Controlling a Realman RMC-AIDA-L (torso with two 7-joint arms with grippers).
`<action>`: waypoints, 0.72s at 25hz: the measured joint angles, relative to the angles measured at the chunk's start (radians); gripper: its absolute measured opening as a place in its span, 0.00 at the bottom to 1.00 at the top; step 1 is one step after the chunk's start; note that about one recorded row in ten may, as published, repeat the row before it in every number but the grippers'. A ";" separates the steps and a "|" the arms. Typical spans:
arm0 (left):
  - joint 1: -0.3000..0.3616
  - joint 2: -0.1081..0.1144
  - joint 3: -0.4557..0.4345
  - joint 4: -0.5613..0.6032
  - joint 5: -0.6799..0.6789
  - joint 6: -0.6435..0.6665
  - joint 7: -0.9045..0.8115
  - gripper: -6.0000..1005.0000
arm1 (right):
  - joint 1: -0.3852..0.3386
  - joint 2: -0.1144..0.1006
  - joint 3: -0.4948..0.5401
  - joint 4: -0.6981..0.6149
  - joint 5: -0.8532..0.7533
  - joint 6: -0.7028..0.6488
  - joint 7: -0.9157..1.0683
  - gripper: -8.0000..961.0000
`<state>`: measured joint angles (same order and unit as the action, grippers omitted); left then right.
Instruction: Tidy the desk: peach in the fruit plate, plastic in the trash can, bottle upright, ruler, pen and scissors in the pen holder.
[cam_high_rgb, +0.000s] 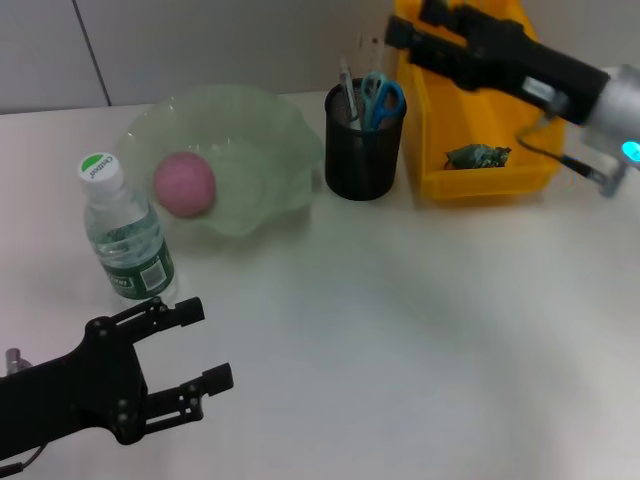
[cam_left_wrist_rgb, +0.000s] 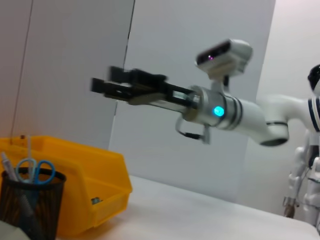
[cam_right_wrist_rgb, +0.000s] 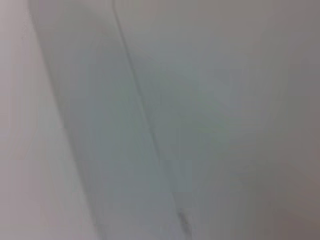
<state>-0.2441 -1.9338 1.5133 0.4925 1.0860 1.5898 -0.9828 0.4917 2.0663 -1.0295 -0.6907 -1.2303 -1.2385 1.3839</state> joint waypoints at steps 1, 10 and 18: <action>-0.004 -0.003 0.001 0.000 0.000 0.009 -0.002 0.79 | -0.032 -0.010 0.030 0.011 -0.009 -0.130 0.004 0.77; -0.045 -0.004 0.001 -0.002 0.027 0.041 -0.074 0.79 | -0.071 -0.111 0.052 0.137 -0.285 -0.504 -0.051 0.84; -0.105 -0.005 -0.004 -0.025 0.116 0.027 -0.130 0.79 | -0.081 -0.110 0.053 0.145 -0.534 -0.502 -0.088 0.85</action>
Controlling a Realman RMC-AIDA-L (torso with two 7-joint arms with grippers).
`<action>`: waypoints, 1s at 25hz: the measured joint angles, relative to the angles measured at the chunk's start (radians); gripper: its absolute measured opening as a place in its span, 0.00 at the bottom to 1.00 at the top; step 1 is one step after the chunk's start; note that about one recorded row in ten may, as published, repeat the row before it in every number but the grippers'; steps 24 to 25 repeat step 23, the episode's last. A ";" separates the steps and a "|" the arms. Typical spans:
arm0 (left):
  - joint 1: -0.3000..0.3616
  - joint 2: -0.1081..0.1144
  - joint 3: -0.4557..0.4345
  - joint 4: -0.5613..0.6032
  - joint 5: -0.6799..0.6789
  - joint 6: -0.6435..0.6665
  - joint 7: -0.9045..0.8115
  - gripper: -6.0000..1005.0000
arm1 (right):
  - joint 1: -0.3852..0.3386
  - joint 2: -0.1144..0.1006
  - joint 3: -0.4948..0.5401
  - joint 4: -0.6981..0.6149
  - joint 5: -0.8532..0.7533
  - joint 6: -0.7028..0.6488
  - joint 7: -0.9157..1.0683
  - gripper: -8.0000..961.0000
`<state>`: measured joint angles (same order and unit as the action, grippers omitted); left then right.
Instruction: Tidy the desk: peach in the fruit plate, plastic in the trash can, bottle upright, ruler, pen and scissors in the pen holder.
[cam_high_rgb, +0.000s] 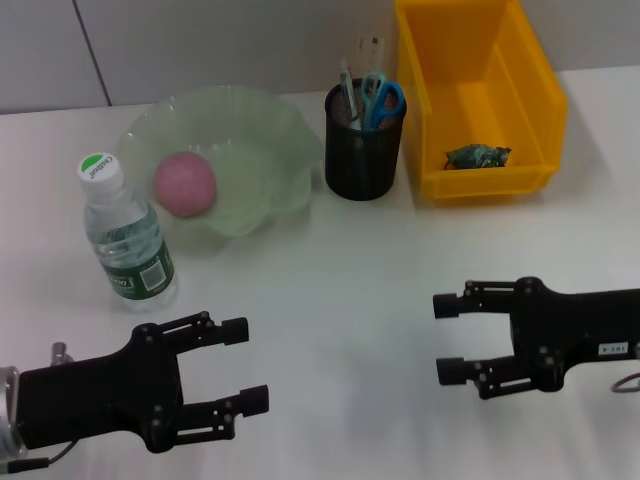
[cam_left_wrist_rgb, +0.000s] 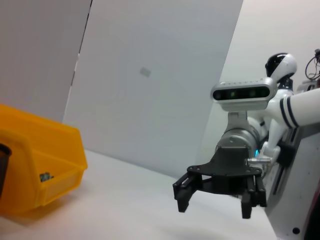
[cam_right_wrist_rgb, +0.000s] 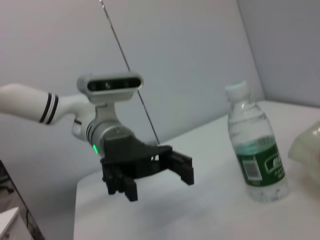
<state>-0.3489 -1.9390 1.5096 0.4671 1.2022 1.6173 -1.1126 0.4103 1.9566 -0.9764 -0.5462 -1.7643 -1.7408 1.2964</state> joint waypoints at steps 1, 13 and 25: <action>0.000 0.000 0.000 0.000 0.000 0.000 0.000 0.79 | 0.000 0.000 0.000 0.000 0.000 0.000 0.000 0.85; -0.016 0.002 -0.001 -0.001 0.039 -0.044 -0.001 0.79 | 0.007 0.018 -0.010 0.001 -0.025 0.041 -0.021 0.85; -0.022 0.009 -0.002 0.004 0.042 -0.044 -0.001 0.79 | 0.010 0.026 -0.010 -0.004 -0.028 0.042 -0.020 0.85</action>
